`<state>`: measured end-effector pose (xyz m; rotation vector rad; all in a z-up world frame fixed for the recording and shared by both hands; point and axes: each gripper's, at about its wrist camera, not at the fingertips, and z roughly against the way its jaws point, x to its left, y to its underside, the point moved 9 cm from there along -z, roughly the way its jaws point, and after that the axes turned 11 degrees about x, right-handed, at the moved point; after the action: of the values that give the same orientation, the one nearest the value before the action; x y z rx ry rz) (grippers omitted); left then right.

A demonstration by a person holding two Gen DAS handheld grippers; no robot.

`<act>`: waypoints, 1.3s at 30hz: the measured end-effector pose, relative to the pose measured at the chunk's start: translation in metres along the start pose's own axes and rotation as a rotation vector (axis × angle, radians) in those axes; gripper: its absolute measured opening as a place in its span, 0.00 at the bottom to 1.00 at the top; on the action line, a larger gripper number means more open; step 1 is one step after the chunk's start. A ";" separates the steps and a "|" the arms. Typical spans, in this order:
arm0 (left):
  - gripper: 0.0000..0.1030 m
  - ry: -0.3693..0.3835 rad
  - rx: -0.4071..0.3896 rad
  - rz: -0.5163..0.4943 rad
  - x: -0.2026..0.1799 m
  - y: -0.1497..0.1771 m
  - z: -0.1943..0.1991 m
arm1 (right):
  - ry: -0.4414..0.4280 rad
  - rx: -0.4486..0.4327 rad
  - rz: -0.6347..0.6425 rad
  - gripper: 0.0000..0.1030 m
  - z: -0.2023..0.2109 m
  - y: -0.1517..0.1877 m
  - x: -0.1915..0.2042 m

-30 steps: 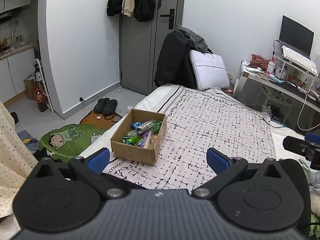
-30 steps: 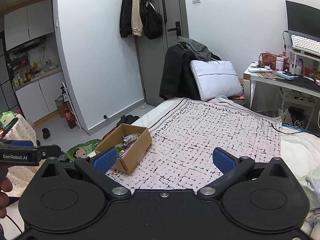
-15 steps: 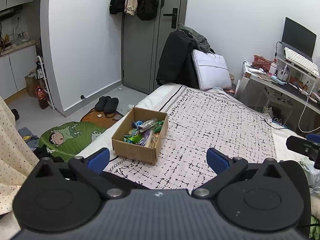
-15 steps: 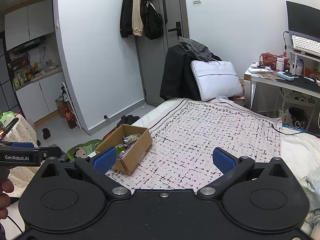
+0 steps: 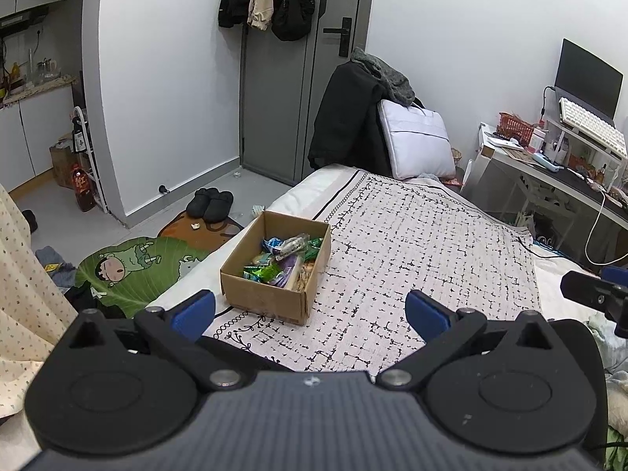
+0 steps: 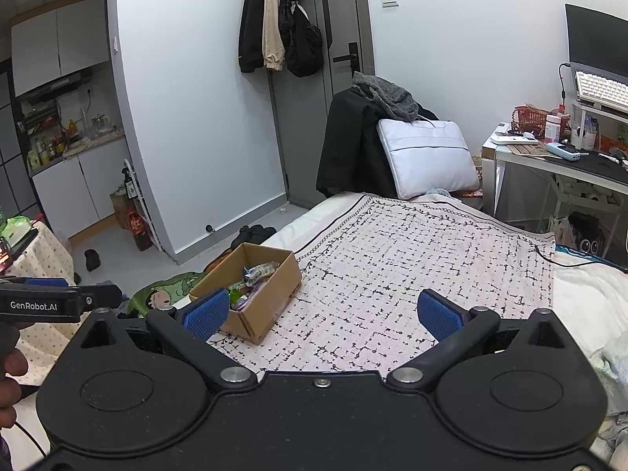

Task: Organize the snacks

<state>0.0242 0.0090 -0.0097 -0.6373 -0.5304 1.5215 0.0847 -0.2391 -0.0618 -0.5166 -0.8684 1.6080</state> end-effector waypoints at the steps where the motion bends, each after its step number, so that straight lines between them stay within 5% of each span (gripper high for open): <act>1: 0.99 0.002 0.000 0.001 0.000 0.000 0.000 | 0.000 0.000 0.000 1.00 0.000 0.000 0.000; 39: 0.99 0.001 -0.002 0.004 -0.001 0.002 0.000 | -0.004 0.005 0.002 1.00 0.003 -0.001 0.007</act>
<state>0.0228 0.0082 -0.0107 -0.6410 -0.5306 1.5246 0.0821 -0.2332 -0.0584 -0.5114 -0.8674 1.6134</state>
